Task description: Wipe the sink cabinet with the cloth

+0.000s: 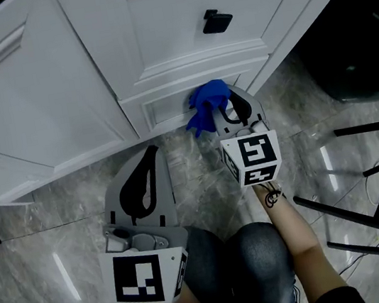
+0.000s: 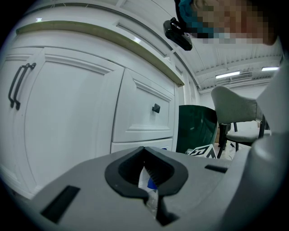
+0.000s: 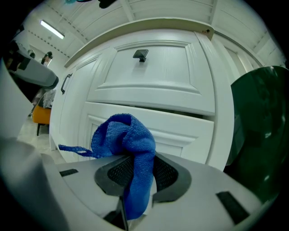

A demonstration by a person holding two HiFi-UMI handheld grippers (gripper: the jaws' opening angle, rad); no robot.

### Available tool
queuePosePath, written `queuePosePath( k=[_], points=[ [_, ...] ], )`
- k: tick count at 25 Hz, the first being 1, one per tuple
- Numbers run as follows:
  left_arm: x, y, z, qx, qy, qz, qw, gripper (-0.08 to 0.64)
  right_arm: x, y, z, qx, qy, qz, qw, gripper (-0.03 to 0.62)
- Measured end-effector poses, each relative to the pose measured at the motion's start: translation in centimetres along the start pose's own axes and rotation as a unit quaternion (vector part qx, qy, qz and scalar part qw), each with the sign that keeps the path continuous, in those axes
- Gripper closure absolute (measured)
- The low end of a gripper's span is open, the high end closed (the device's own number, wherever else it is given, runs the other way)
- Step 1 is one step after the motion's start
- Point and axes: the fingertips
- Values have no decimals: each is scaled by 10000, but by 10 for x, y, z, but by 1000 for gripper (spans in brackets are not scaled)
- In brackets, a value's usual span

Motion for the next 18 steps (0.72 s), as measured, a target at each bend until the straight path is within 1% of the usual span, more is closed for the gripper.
queuePosePath(
  k=[4, 7, 10, 13, 18],
  points=[
    [1, 1, -1, 18, 0, 22, 10000, 557, -1, 0, -1, -75, 24, -4, 10000, 476],
    [0, 0, 1, -45, -47, -7, 10000, 557, -1, 2, -3, -110, 72, 21, 9999, 477],
    [0, 1, 1, -42, -39, 6, 10000, 557, -2, 6, -10, -61, 160, 87, 9998, 477],
    [1, 1, 1, -116, -64, -5, 9999, 557, -3, 12, -18, 15, 269, 154, 9995, 477],
    [2, 2, 1, -6, 8, 10, 10000, 557, -5, 20, -29, 105, 418, 253, 9987, 477]
  ],
)
Point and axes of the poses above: the fingertips, and each gripper's own axes: x forward along the fingers, z to its left, y out of its underside, and after that the axes turned 14 degrees about -x, right-handed
